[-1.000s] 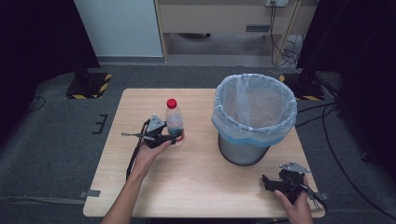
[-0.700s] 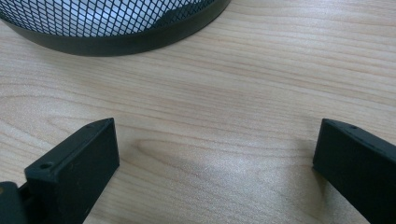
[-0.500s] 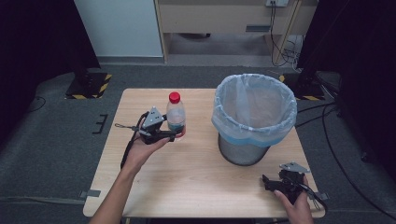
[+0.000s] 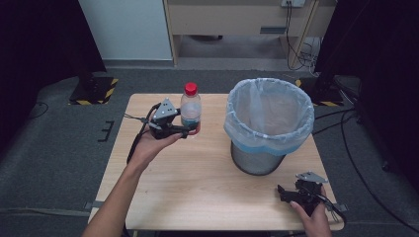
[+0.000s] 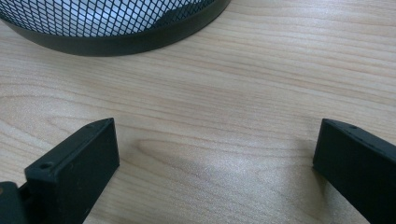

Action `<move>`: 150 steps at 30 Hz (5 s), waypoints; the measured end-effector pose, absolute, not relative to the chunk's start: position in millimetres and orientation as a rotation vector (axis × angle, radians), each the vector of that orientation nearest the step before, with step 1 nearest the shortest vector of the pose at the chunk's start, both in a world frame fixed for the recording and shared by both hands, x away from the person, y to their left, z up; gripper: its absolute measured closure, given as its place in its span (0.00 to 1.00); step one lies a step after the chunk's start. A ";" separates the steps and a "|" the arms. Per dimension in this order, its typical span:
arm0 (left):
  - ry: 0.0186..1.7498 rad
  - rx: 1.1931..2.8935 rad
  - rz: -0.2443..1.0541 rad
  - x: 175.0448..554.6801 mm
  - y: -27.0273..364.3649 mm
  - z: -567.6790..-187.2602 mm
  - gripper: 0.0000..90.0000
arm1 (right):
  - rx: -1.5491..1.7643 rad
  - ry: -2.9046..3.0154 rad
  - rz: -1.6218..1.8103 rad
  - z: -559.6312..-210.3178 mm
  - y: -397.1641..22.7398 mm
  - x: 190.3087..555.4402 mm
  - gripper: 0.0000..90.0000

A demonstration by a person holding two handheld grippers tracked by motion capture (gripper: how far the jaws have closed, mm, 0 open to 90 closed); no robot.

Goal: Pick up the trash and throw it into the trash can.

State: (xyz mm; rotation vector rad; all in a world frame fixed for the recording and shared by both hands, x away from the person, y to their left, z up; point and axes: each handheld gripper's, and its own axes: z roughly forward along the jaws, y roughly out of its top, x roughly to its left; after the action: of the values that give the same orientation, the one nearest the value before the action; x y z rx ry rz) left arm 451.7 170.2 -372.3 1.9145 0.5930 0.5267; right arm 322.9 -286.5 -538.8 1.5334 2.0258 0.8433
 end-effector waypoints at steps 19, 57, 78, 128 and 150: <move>0.545 1.936 0.539 461.0 170.0 -337.4 0.32 | 1.541 2.024 0.842 -538.7 -286.5 324.3 0.00; 0.421 1.921 0.557 470.9 145.4 -257.1 0.32 | 1.533 2.027 0.841 -538.8 -287.2 326.5 0.00; 0.350 1.923 0.555 468.8 115.8 -236.3 0.32 | 1.533 2.028 0.841 -538.8 -287.3 326.4 0.00; 0.223 1.899 0.499 457.4 45.0 -225.6 0.32 | 1.537 2.031 0.844 -538.6 -287.0 324.8 0.00; 0.211 1.934 0.450 465.5 22.8 -242.8 0.31 | 1.530 2.034 0.846 -538.7 -287.3 324.0 0.00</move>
State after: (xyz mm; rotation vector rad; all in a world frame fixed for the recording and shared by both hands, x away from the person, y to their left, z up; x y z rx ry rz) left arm 465.5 22.8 -242.8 1.9343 0.2110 0.4495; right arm 324.0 -287.3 -538.7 1.5297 2.0339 0.8457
